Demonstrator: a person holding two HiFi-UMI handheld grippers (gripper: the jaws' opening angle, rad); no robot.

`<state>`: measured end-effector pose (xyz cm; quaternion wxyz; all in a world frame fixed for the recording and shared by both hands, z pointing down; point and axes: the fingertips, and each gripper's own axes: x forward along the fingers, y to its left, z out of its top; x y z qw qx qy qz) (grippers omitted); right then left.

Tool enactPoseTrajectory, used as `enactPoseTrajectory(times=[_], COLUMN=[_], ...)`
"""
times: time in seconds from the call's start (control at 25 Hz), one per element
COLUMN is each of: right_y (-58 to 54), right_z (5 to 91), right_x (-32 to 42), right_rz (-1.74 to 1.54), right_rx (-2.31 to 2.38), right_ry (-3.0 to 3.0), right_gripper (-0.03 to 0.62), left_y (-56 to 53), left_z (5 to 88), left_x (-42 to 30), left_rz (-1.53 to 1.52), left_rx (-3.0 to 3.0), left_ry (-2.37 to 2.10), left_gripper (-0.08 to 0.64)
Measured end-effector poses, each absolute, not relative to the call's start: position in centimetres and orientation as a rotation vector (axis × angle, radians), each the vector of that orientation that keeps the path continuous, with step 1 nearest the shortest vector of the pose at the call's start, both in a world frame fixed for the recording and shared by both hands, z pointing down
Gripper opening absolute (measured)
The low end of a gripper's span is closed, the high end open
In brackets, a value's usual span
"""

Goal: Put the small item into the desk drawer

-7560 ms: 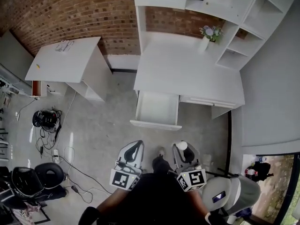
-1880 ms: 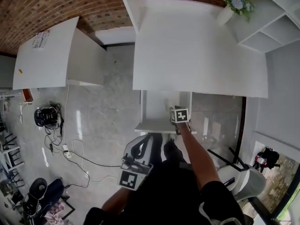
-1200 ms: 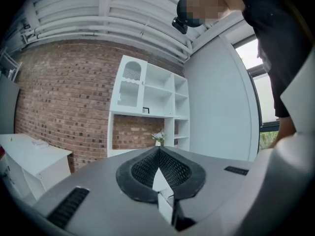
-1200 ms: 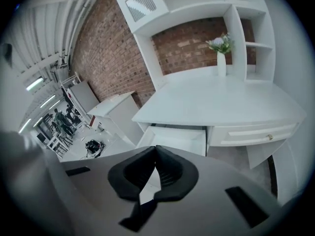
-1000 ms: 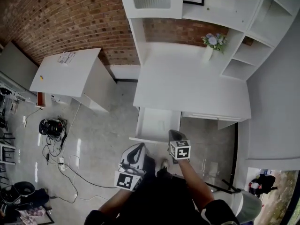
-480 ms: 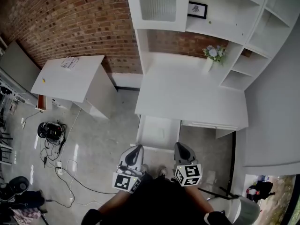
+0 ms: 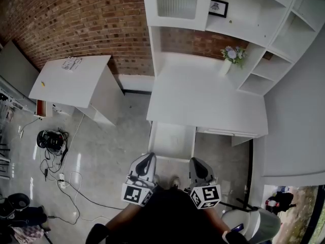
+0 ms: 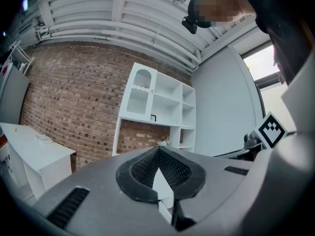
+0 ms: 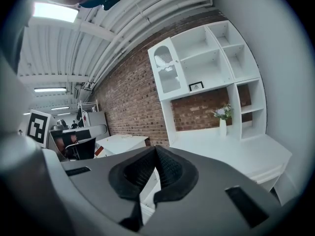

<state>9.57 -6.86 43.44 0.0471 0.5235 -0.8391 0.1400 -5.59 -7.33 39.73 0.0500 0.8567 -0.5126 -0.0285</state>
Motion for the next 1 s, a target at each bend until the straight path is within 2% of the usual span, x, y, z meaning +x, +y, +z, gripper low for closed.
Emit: enactPoseTrajectory(times=[1.0], right_y=[-6.6], right_z=[43.8], right_x=[6.8], right_rz=[0.463], right_rx=[1.608], right_ry=[-2.562], right_gripper=[0.014], left_y=[-6.3], left_z=[40.8], left_x=[-7.9], left_rz=[-0.082], left_rx=[2.592], left_ry=[-1.515], left_gripper=[0.025])
